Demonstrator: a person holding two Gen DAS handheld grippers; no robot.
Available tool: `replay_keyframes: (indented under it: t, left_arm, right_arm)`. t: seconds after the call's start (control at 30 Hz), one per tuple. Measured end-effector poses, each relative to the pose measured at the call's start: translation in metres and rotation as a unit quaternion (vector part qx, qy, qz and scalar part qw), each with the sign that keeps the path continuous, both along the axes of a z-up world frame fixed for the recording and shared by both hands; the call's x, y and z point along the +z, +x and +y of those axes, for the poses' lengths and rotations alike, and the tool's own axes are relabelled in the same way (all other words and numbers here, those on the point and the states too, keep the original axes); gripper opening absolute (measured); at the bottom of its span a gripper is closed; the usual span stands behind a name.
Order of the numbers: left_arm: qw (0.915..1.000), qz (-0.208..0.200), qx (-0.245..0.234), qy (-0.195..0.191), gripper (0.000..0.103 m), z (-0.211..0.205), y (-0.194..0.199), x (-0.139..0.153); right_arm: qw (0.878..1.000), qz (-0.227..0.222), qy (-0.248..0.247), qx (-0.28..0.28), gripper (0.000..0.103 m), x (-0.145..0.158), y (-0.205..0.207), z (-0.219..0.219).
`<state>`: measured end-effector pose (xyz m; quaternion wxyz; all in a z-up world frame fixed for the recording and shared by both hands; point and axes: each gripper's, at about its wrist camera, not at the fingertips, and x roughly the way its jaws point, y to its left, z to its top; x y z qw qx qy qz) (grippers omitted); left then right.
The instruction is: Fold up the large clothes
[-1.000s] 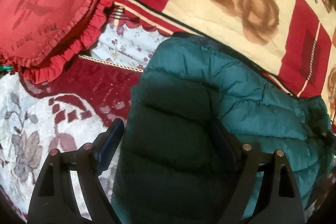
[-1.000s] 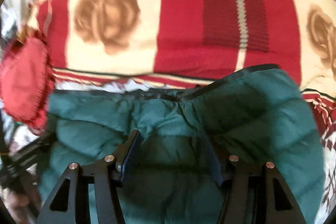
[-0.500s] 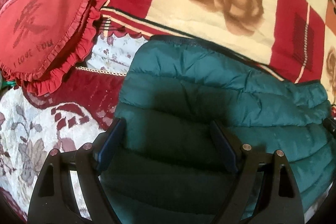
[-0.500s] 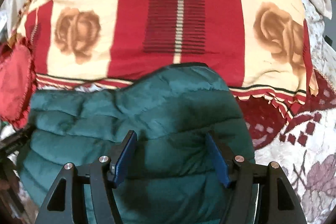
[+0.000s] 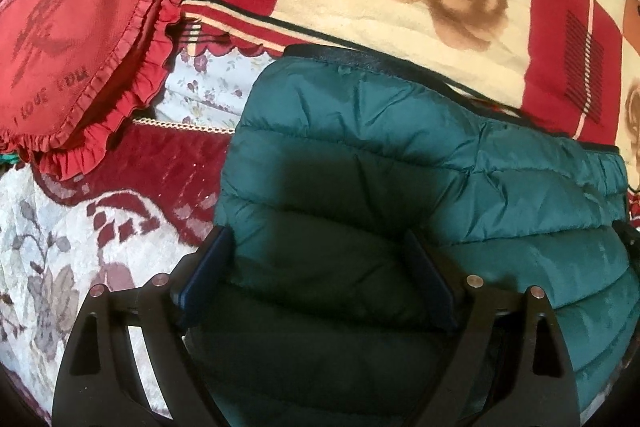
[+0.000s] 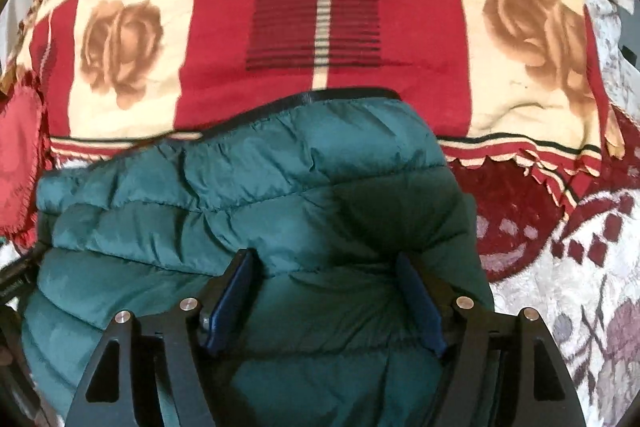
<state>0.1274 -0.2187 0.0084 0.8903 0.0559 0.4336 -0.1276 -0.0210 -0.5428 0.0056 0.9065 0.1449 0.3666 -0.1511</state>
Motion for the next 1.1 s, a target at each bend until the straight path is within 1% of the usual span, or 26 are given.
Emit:
replay_keyframes:
  t: [0.03,0.1,0.17,0.33,0.4,0.53,0.6,0.7,0.77,0.97,1.03,1.1]
  left_arm:
    - [1.0000,0.001,0.000,-0.003,0.088,0.002,-0.003,0.002]
    - [0.9999,0.002,0.003,-0.013,0.088,0.007,-0.011,0.007]
    - [0.9997,0.007,0.006,-0.021,0.088,0.012,-0.020,0.012]
    - [0.9993,0.012,0.005,-0.034,0.088,0.028,-0.048,0.020]
    - [0.9995,0.009,0.005,-0.031,0.088,0.034,-0.059,0.023]
    - [0.9996,0.001,0.003,-0.028,0.088,0.044,-0.085,0.029]
    - [0.9996,-0.001,0.002,-0.027,0.088,0.047,-0.095,0.030]
    - [0.9997,-0.003,-0.002,-0.023,0.088,0.051,-0.107,0.031]
    - [0.9997,-0.002,-0.001,-0.026,0.088,0.054,-0.114,0.030]
    - [0.9994,0.006,0.000,-0.035,0.088,0.057,-0.123,0.026]
    - [0.9990,0.012,0.002,-0.042,0.088,0.059,-0.124,0.024]
    - [0.9982,0.023,0.006,-0.055,0.088,0.061,-0.124,0.020]
  right_arm:
    - [1.000,-0.011,0.007,0.000,0.072,0.006,-0.008,0.001]
    - [0.999,-0.029,0.025,-0.001,0.080,0.015,-0.026,0.004]
    - [0.999,-0.039,0.038,0.002,0.082,0.021,-0.039,0.010]
    - [0.997,-0.044,0.067,0.024,0.082,0.030,-0.067,0.033]
    - [0.995,-0.045,0.077,0.033,0.086,0.031,-0.080,0.042]
    - [0.996,-0.047,0.067,0.043,0.087,0.032,-0.101,0.062]
    - [0.996,-0.045,0.068,0.045,0.088,0.030,-0.110,0.070]
    - [0.994,-0.042,0.086,0.044,0.089,0.024,-0.118,0.075]
    - [0.994,-0.037,0.092,0.040,0.092,0.019,-0.122,0.076]
    - [0.993,-0.031,0.116,0.024,0.093,0.003,-0.129,0.070]
    - [0.992,-0.030,0.122,0.021,0.095,-0.001,-0.130,0.069]
    - [0.990,-0.029,0.135,0.018,0.103,-0.007,-0.131,0.066]
